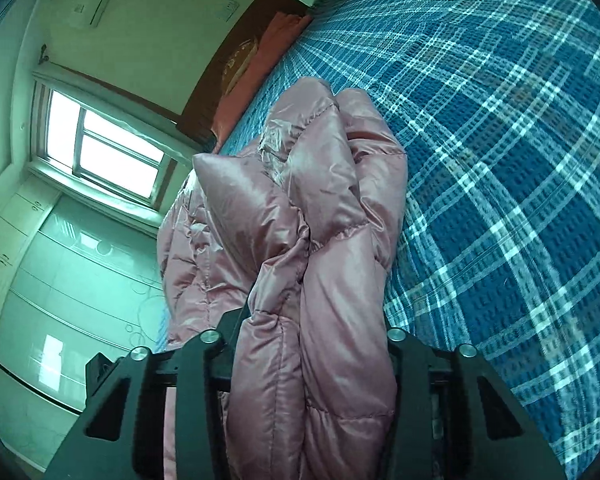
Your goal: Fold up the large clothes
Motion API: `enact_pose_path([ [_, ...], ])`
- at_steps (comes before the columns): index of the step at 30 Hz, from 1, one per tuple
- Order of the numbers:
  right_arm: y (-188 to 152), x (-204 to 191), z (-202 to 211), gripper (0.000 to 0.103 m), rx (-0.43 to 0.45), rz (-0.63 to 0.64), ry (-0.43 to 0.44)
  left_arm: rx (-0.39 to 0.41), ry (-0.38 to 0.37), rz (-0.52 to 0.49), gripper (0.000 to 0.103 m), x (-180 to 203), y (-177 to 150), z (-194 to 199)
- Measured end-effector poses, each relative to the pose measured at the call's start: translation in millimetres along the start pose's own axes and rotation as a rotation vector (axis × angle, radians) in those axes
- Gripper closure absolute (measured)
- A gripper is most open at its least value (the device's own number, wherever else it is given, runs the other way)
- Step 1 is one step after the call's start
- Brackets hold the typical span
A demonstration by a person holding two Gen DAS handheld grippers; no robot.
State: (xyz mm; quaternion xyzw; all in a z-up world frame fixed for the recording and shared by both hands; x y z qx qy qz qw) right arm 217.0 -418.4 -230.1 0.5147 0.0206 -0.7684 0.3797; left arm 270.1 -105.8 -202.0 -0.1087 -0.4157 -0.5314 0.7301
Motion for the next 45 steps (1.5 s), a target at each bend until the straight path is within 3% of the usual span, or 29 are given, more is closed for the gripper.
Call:
enact_pose_path([
  [7,-8.2,-24.2,6.5,0.072,0.039,0.030,0.037,0.029,-0.011,-0.062,0.061,11.7,7.8,15.0],
  [15,2.1,-65.4,-39.7,0.073,0.013,0.060,0.105,0.105,0.003,-0.089,0.063,4.0,49.2,41.0],
  [22,-4.3,-99.2,-101.8,0.073,-0.061,0.072,0.151,0.171,0.052,-0.054,0.063,-30.9,99.4,61.5],
  [27,-9.3,-101.1,-138.5,0.073,-0.103,0.053,0.114,0.142,0.066,0.037,0.062,-71.2,117.1,51.4],
  [30,-8.5,-97.4,-141.5,0.073,-0.111,0.043,0.099,0.134,0.064,0.031,0.059,-76.3,118.5,47.2],
  [35,-3.4,-99.2,-125.9,0.054,-0.130,0.085,0.018,0.109,0.041,0.011,0.047,-72.3,124.9,56.7],
  [37,7.2,-103.6,-121.1,0.039,-0.103,0.123,-0.022,0.138,0.021,0.000,0.029,-72.0,134.0,67.0],
  [39,18.1,-106.2,-123.3,0.035,-0.088,0.129,-0.032,0.151,0.004,-0.019,0.025,-71.3,147.5,68.7],
  [45,50.6,-93.0,-154.8,0.032,-0.117,0.013,0.001,0.054,0.014,0.015,0.025,-79.7,176.3,35.4],
])
Point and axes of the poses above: each gripper's, at about its wrist camera, not at the fingertips, and z roughly against the way its jaws point, x to its right, y to its top, the point moved 4 cm from there along -z, roughly the way its jaws point, and after that the axes turned 2 degrees about -z, right-handed, at the moved point
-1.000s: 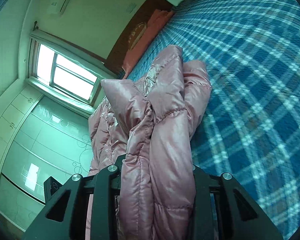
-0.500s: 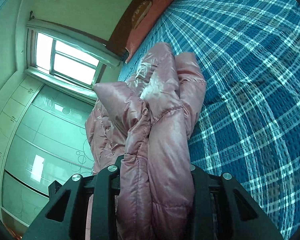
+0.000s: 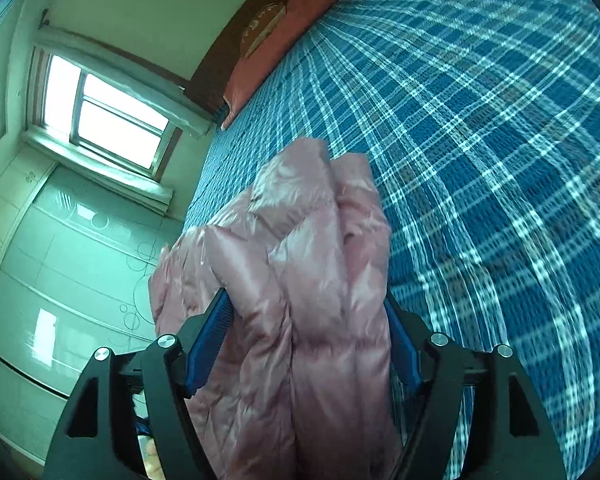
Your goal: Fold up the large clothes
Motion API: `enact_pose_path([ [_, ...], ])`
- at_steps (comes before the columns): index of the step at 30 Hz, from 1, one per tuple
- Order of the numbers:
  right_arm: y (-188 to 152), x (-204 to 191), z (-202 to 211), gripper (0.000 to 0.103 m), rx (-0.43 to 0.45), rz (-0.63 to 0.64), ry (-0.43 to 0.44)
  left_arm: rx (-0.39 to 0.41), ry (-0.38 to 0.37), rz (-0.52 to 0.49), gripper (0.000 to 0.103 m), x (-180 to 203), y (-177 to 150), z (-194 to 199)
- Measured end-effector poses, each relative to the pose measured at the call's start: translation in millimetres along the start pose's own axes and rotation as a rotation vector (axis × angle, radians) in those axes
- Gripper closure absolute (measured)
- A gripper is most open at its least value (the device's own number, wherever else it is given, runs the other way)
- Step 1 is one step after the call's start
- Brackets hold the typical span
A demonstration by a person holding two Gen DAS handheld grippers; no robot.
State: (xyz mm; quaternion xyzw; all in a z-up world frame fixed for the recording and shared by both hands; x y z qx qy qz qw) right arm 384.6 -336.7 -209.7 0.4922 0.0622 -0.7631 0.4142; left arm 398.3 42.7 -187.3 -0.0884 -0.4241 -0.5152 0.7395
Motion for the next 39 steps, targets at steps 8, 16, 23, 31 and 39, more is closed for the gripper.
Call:
enact_pose_path([
  [8,19.2,5.9,-25.8,0.076,0.024,-0.053,0.039,0.028,0.060,-0.111,0.047,19.5,21.3,-26.1],
  [16,16.8,13.6,-32.0,0.072,-0.001,-0.066,0.031,-0.011,0.032,-0.076,0.045,10.4,25.3,-30.7],
  [23,-16.7,13.1,15.6,0.037,-0.040,-0.012,-0.009,-0.054,-0.032,-0.069,0.030,-0.6,-10.3,4.7],
  [31,-84.3,33.4,52.5,0.035,-0.066,-0.048,0.035,-0.036,-0.068,-0.035,0.034,-7.7,-61.1,31.4],
  [39,-88.9,26.2,52.0,0.068,-0.053,-0.074,0.062,-0.004,-0.022,-0.063,0.058,-1.5,-71.8,39.6],
])
Point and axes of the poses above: each gripper's, at about its wrist camera, not at the fingertips, and z roughly against the way its jaws point, x to its right, y to its top, the point moved 4 cm from there along -z, roughly the way its jaws point, and after that the axes turned 2 degrees about -z, right-handed, at the moved point
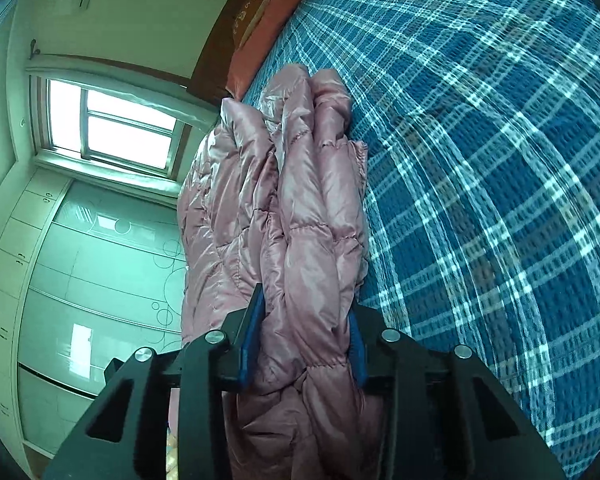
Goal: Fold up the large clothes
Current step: 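Release the jacket with both tools and pull them back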
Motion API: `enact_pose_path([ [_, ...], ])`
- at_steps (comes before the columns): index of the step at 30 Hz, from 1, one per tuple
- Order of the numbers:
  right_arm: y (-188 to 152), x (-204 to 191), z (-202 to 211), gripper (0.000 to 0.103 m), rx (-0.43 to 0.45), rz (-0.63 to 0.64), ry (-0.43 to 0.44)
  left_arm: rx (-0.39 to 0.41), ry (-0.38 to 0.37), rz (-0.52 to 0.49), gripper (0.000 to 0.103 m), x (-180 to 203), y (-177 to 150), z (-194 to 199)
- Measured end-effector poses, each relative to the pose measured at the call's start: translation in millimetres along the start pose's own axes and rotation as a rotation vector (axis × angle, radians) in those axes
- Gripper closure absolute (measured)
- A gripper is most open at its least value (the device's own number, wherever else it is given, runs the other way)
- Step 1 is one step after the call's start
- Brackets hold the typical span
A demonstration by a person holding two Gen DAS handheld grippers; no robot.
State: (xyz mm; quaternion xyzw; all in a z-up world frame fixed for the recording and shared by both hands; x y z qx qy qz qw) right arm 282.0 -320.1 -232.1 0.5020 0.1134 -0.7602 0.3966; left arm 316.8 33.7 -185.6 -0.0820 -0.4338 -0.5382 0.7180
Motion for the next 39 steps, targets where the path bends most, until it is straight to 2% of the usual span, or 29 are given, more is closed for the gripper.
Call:
enact_pose_path([
  [6,13.5,12.8,-21.6,0.069,-0.006,-0.028,0.018,0.014,0.022,-0.020,0.058,-2.6,-1.3,-2.3],
  [15,7.1,26.8,-11.1,0.067,0.002,-0.050,0.060,0.029,0.032,-0.027,0.057,-2.4,-3.3,-1.5],
  [18,2.9,33.1,-3.8,0.067,0.023,-0.067,0.065,0.041,0.042,-0.020,0.056,-2.5,-4.3,-0.3],
  [27,-14.6,42.9,23.8,0.055,0.093,-0.085,0.030,0.068,0.071,0.045,0.047,-4.0,-13.8,11.7],
  [32,-28.7,47.4,43.8,0.048,0.107,-0.094,0.013,0.083,0.103,0.036,0.041,-3.1,-19.2,23.5],
  [39,-59.9,50.4,71.9,0.047,0.119,-0.092,-0.015,0.110,0.150,0.008,0.036,-1.2,-35.9,43.0],
])
Point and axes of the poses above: each gripper's, at about its wrist camera, not at the fingertips, and z roughly against the way its jaws point, x to its right, y to its top, the point moved 4 cm from there along -z, roughly the way its jaws point, and after that the axes turned 2 degrees about -z, right-handed, at the moved point
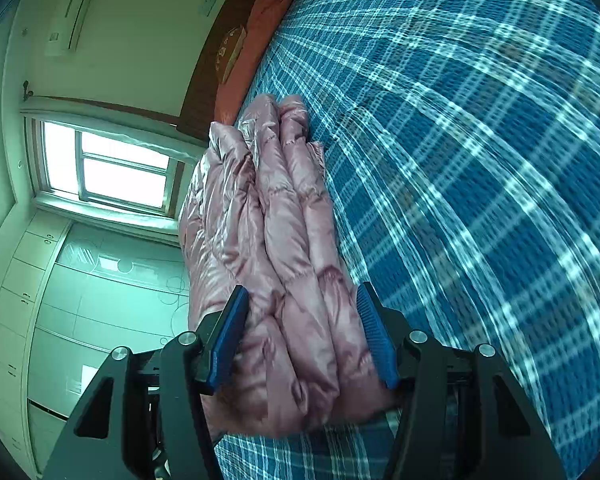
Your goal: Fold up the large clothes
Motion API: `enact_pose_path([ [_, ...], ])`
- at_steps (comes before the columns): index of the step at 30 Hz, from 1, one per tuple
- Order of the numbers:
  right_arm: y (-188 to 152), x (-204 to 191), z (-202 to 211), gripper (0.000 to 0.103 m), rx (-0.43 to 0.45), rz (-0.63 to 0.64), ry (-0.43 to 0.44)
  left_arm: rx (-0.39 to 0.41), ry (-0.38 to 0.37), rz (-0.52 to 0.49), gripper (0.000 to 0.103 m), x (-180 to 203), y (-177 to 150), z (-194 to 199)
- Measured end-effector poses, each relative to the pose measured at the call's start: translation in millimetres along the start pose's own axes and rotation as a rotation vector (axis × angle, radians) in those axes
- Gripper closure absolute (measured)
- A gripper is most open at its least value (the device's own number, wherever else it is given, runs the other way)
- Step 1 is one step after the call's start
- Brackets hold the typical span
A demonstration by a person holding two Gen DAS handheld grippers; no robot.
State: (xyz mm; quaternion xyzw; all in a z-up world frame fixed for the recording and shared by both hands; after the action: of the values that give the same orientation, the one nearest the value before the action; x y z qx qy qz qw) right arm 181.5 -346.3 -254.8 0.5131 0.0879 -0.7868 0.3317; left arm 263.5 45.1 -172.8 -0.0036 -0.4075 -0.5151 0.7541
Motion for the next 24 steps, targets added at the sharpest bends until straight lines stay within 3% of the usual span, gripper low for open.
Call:
enact_pose_path([
  [9,-37.7,3.4,41.4,0.047,0.006,0.051,-0.064,0.037,0.116,-0.137,0.034,-9.0,-25.2,28.2],
  [15,-66.5,-14.2,73.2,0.046,0.030,0.202,-0.179,0.079,0.193,-0.242,0.034,-6.6,-41.8,56.3],
  [17,-77.6,-23.3,80.8,0.044,0.040,0.267,-0.235,0.105,0.219,-0.284,0.028,-2.8,-48.7,67.9],
  [19,-89.2,-33.0,90.8,0.034,0.065,0.335,-0.296,0.137,0.248,-0.328,0.021,0.9,-55.0,79.8],
  [24,-114.2,-60.5,113.5,0.030,0.134,0.489,-0.413,0.210,0.302,-0.420,0.013,14.7,-67.1,112.1],
])
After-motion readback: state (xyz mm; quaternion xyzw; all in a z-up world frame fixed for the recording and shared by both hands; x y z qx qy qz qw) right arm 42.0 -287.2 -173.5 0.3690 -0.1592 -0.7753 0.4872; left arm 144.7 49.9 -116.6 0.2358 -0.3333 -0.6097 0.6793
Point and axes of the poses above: each gripper's, at about its wrist camera, not at the fingertips, and z roughly against the way its jaws point, x to its right, y to its top, the point moved 4 cm from there along -z, roughly the way its jaws point, and after that the axes turned 2 degrees about -z, right-handed, at the moved point
